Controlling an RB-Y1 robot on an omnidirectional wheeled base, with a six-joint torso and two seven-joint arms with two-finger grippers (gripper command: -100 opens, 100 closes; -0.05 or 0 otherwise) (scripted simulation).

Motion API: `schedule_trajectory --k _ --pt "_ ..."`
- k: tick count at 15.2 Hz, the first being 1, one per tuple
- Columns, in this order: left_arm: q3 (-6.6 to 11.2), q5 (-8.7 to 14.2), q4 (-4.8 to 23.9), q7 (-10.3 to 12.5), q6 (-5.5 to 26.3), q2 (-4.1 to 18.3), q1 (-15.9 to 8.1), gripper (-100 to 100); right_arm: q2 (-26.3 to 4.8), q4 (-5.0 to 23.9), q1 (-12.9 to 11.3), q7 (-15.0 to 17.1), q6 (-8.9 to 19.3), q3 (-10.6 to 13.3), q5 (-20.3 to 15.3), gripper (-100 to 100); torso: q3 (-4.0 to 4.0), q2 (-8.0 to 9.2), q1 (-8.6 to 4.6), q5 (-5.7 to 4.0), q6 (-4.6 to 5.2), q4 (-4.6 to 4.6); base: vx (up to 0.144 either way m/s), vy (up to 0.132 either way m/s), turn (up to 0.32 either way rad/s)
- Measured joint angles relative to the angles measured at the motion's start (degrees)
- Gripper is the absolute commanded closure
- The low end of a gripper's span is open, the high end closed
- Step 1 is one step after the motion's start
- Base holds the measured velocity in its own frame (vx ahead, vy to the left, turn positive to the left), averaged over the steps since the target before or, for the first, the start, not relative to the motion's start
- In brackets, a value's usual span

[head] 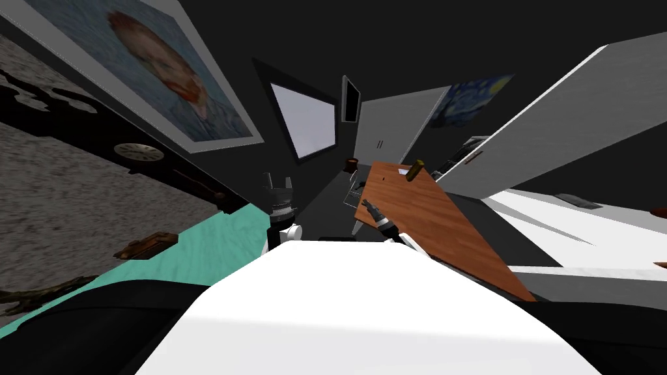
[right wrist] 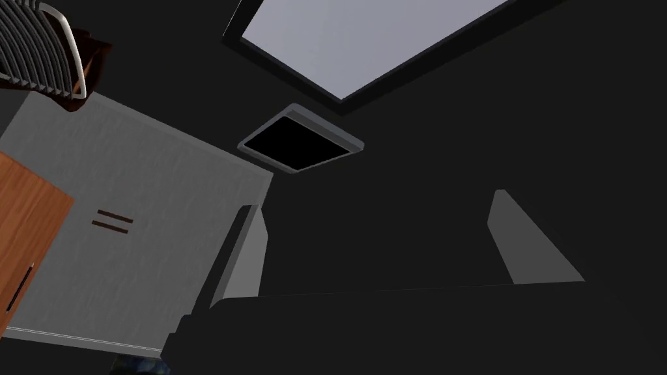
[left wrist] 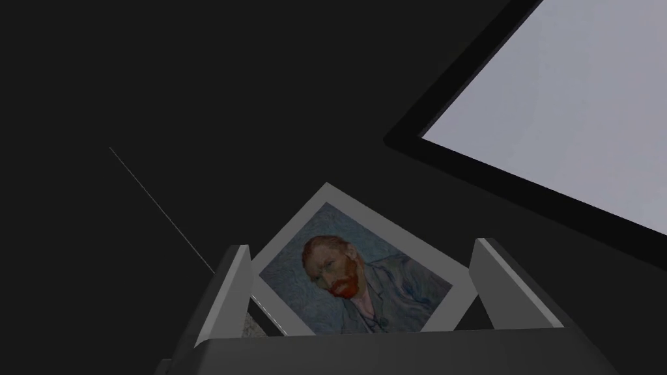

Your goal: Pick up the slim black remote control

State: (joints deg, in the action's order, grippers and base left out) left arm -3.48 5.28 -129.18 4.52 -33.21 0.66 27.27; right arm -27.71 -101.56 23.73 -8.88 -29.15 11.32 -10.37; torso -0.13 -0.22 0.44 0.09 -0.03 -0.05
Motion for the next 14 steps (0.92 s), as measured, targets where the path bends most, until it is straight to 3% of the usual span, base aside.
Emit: schedule_trajectory --k 14 --pt "0.0 0.0 0.0 0.0 0.0 0.0 0.0 0 -14.0 17.5 -3.9 -4.3 -2.3 7.5 -5.8 -100 -0.07 -0.12 -0.09 -0.01 0.0 -0.02 0.09 0.081 0.151"
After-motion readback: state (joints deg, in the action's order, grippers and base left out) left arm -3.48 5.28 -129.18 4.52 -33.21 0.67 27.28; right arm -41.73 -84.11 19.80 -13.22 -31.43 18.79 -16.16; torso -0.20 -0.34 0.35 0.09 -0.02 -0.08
